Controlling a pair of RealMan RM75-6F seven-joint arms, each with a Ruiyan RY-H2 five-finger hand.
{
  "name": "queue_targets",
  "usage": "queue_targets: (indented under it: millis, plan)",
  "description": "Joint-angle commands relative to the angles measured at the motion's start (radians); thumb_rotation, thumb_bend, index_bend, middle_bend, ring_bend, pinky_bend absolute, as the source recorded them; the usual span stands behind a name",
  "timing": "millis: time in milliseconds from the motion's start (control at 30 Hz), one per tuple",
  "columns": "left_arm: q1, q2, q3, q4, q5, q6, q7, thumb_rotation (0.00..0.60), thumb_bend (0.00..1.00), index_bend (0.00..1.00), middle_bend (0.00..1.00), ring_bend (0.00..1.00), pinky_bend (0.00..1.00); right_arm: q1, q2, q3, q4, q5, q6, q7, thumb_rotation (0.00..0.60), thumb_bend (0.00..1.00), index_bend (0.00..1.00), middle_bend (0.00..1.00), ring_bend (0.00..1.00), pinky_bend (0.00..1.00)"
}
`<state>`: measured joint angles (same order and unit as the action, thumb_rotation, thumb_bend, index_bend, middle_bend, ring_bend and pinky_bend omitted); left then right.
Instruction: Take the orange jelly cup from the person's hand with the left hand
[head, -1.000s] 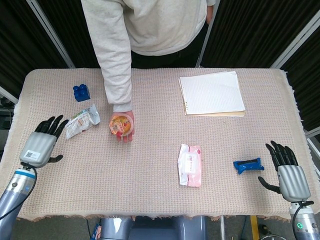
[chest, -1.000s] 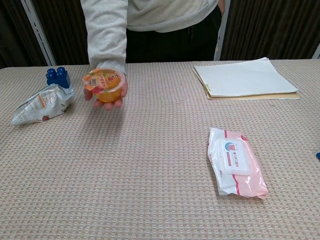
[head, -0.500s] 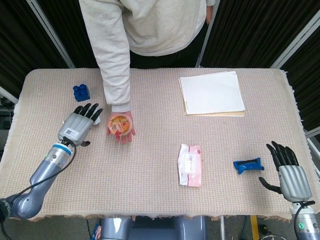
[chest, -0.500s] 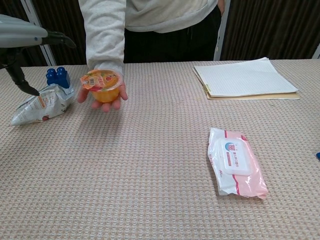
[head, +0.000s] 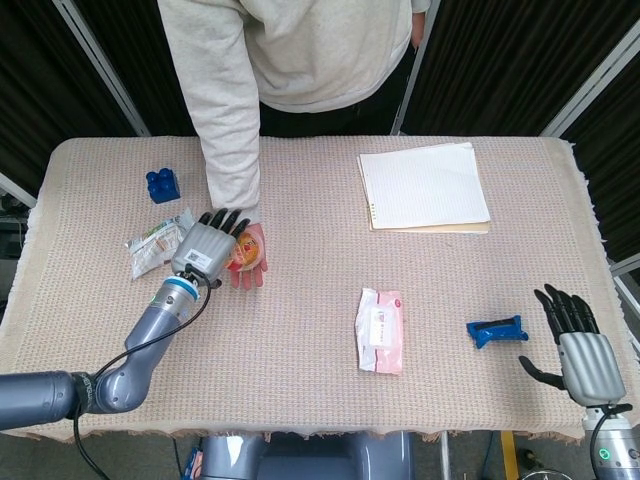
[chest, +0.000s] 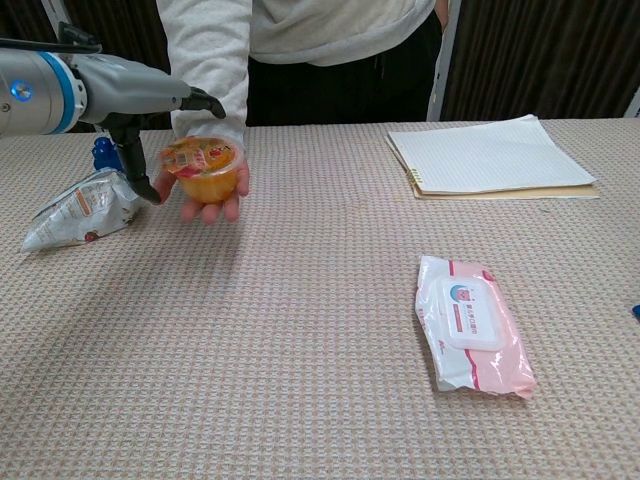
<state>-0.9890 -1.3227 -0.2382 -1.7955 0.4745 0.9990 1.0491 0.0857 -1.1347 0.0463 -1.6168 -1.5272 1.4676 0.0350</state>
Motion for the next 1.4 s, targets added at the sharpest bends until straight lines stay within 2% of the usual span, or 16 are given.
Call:
queue_targets:
  millis: [33,200,267,367,400,533,633,767,900,1033,1233,1400]
  plan:
    - [-0.042,-0.032,-0.003,0.03,-0.053,0.018,0.01,0.6,0.18,0.08,0.01,0.04,0.16,0.0,0.001,0.0,0.0,0.0,0.0,0.001,0.6,0.14,0.05,0.0,0.0,0.0]
    - [-0.078,-0.061,-0.003,0.057,-0.098,0.033,-0.001,0.6,0.24,0.15,0.11,0.12,0.22,-0.001,0.002,0.0,0.0,0.002,0.0,0.004,0.6,0.14,0.05,0.0,0.0,0.0]
    - [-0.088,-0.069,0.007,0.067,-0.11,0.04,0.0,0.6,0.31,0.23,0.2,0.2,0.29,-0.003,0.003,0.0,-0.001,0.002,0.002,0.004,0.6,0.14,0.05,0.0,0.0,0.0]
    - [-0.088,-0.083,0.002,0.076,-0.094,0.057,-0.03,0.6,0.45,0.45,0.41,0.37,0.42,-0.004,0.004,-0.001,-0.001,0.002,0.004,0.003,0.6,0.14,0.05,0.0,0.0,0.0]
    - [-0.08,-0.094,-0.004,0.081,-0.055,0.072,-0.064,0.6,0.49,0.52,0.47,0.42,0.46,-0.005,0.004,-0.001,-0.001,0.002,0.004,0.003,0.6,0.14,0.05,0.0,0.0,0.0]
    - [-0.057,-0.112,-0.006,0.083,0.062,0.108,-0.137,0.6,0.55,0.64,0.58,0.51,0.51,-0.006,0.005,-0.002,-0.001,0.001,0.006,0.001,0.6,0.14,0.05,0.0,0.0,0.0]
    - [-0.031,-0.119,-0.003,0.079,0.185,0.141,-0.214,0.6,0.59,0.69,0.61,0.53,0.53,-0.007,0.004,-0.001,-0.001,0.002,0.007,-0.001,0.6,0.14,0.05,0.0,0.0,0.0]
    - [-0.004,-0.095,0.008,0.046,0.294,0.163,-0.276,0.6,0.59,0.7,0.62,0.54,0.53,-0.009,0.006,-0.002,0.0,0.001,0.009,0.001,0.6,0.14,0.05,0.0,0.0,0.0]
    - [0.024,-0.052,0.025,-0.007,0.362,0.177,-0.311,0.6,0.59,0.7,0.62,0.54,0.53,-0.009,0.006,-0.002,0.0,0.001,0.009,0.0,0.6,0.14,0.05,0.0,0.0,0.0]
    - [0.07,0.003,0.063,-0.078,0.43,0.202,-0.339,0.6,0.59,0.71,0.62,0.54,0.53,-0.009,0.006,-0.001,0.001,0.003,0.009,0.001,0.6,0.14,0.05,0.0,0.0,0.0]
    - [0.189,0.111,0.213,-0.162,0.601,0.235,-0.39,0.6,0.59,0.71,0.62,0.54,0.52,-0.01,0.005,0.001,-0.002,0.005,0.009,-0.005,0.6,0.14,0.05,0.0,0.0,0.0]
    - [0.273,0.13,0.321,-0.114,0.71,0.239,-0.453,0.6,0.59,0.7,0.61,0.53,0.52,-0.008,0.003,0.002,-0.005,0.005,0.008,-0.011,0.6,0.14,0.05,0.0,0.0,0.0]
